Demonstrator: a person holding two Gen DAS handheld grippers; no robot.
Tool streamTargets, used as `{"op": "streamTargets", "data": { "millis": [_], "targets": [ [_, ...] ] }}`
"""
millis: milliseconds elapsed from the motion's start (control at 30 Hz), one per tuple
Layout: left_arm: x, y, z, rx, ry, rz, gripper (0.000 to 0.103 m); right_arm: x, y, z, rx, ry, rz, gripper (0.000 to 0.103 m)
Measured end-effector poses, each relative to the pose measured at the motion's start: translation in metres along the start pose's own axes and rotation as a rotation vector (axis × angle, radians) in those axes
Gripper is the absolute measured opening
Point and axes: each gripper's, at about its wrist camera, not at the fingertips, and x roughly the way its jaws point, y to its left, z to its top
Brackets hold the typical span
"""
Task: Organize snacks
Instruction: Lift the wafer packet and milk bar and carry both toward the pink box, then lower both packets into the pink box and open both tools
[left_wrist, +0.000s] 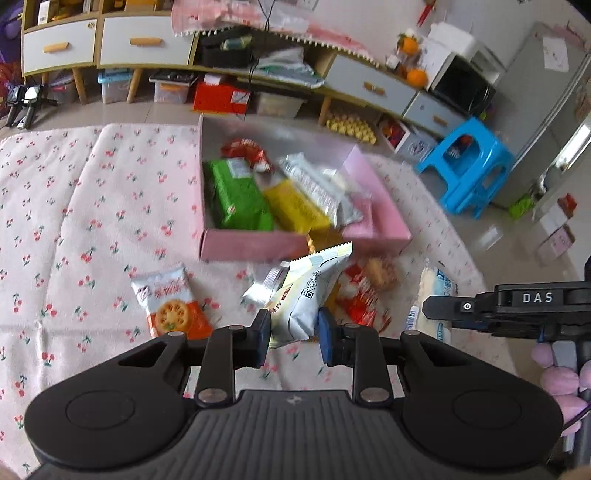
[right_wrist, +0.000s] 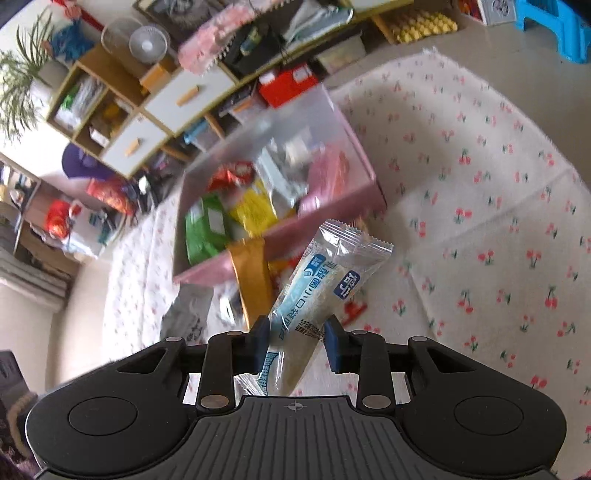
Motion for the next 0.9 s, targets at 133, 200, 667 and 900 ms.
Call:
{"op": "streamTargets", "data": {
  "millis": [133, 200, 667, 900],
  "targets": [
    [0.003, -0.002, 0.014, -0.036, -0.046, -0.014, 0.024, -0.001, -0.002, 0.013, 0.041, -0.032, 0.004, 0.031],
    [0.007, -0.001, 0.021, -0.057, -0.067, -0.023, 0.024, 0.0, -0.002, 0.019, 0.052, -0.049, -0.001, 0.031],
    [0.058, 0.013, 0.052, -0.2, -0.2, -0.032, 0.024, 0.018, 0.005, 0.066, -0.005, -0.176, -0.049, 0.031],
    [0.066, 0.01, 0.052, -0.183, -0.248, -0.003, 0.02, 0.035, 0.002, 0.077, -0.011, -0.223, -0.09, 0.031]
  ]
}}
